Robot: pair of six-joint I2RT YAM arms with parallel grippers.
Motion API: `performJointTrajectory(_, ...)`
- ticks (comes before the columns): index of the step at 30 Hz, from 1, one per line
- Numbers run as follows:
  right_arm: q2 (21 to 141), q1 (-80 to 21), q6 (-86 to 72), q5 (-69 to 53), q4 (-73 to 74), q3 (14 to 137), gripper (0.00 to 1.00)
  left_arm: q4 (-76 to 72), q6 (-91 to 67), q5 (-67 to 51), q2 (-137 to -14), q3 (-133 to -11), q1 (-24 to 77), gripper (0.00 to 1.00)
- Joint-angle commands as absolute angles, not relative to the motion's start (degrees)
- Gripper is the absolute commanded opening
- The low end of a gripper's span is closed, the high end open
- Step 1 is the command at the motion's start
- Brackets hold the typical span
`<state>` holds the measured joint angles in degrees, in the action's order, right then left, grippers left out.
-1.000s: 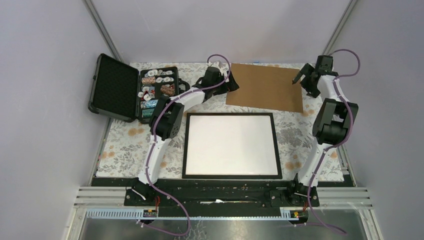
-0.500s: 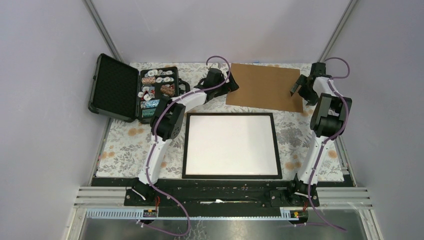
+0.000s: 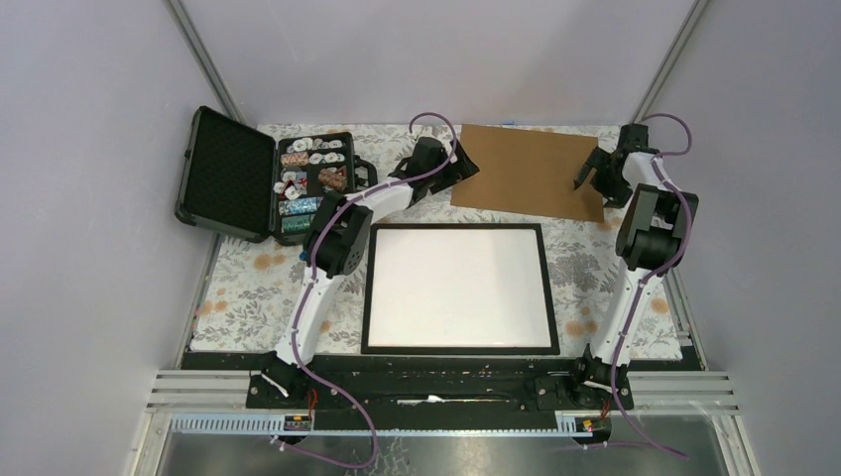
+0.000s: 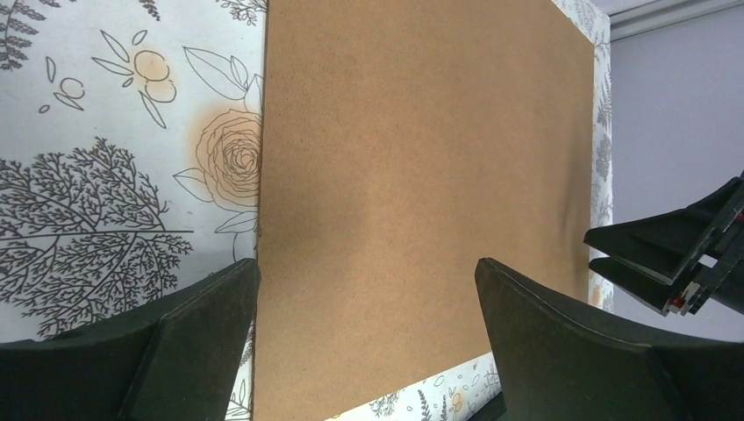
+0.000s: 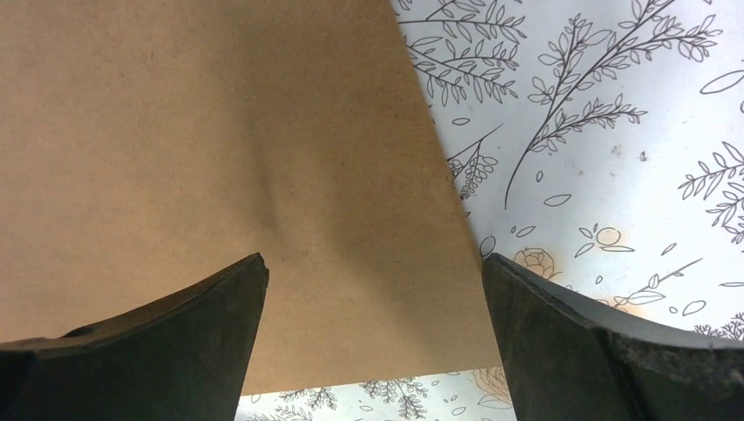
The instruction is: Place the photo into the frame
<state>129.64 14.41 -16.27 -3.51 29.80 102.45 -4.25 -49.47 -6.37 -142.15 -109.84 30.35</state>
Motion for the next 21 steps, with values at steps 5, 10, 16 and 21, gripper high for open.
performJointTrajectory(5,128.1,14.4,-19.0,-21.7,25.4,97.1,1.0,-12.8,-52.4,-22.9,-144.5,-109.3,30.6,0.98)
performJointTrajectory(10,126.9,14.4,-20.3,-25.7,22.5,94.5,1.0,-18.3,-55.3,-29.2,-140.3,-107.5,30.8,0.98)
performJointTrajectory(16,126.8,14.4,-20.5,-26.3,22.4,93.9,1.0,-28.3,-64.5,-32.8,-135.4,-100.8,32.4,0.98)
performJointTrajectory(21,126.4,14.4,-20.2,-25.7,22.4,93.3,1.0,-28.7,-64.1,-31.4,-131.6,-99.1,34.6,0.99)
